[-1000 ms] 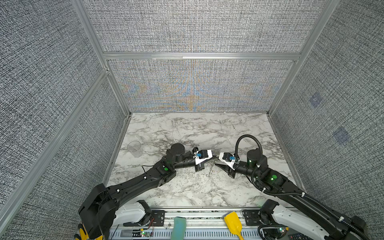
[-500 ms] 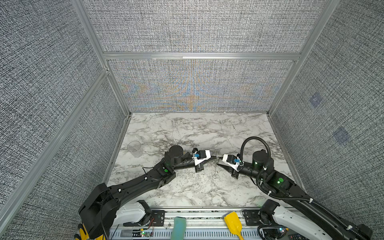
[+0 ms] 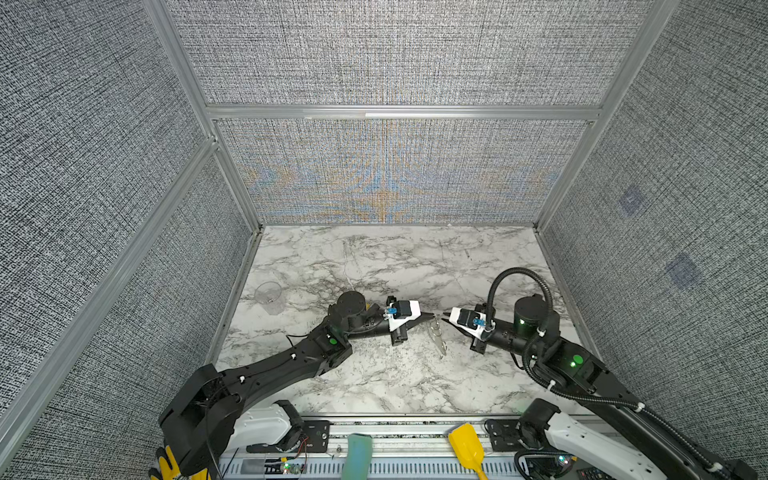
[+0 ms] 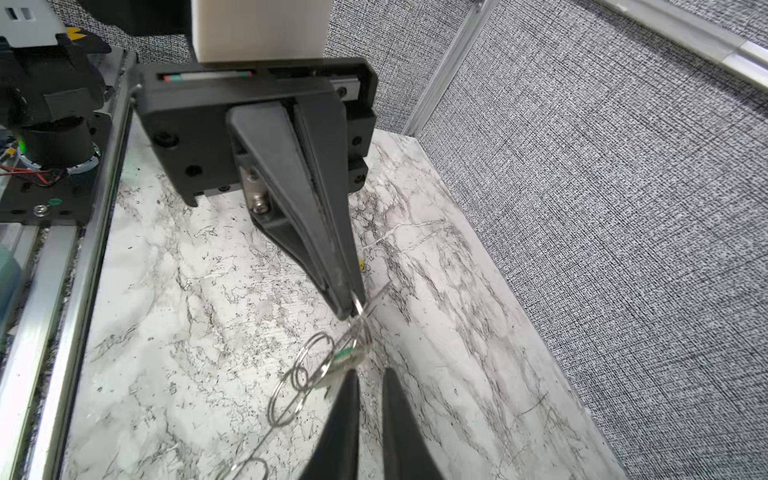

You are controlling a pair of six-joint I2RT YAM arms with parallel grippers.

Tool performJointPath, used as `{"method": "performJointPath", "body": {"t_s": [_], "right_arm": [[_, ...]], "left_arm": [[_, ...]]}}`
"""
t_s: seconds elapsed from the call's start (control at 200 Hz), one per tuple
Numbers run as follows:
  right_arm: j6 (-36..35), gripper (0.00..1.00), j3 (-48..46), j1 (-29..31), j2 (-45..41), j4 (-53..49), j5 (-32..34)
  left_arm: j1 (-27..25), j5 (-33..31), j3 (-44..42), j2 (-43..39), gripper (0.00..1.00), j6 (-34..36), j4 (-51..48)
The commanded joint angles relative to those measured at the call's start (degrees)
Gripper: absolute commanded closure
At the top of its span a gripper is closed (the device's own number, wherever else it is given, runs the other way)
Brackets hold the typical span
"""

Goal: Remove the keys from the keyring

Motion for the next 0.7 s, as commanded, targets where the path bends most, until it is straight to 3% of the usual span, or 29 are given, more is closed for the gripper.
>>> {"method": "performJointPath", "body": {"t_s": [0.0,0.695], "right_arm": [[-2.1,0.88,1.5,-0.1,1.0,-1.6,-2.2],[-2.5,0.86,1.5,-0.5,2.1,-0.8,-3.6]], "left_arm": [[0.0,1.5,0.7,-0.1,1.0,0.7,0.5],[0.0,3.7,2.1,-0.2,1.0,3.4,-4.5]]}}
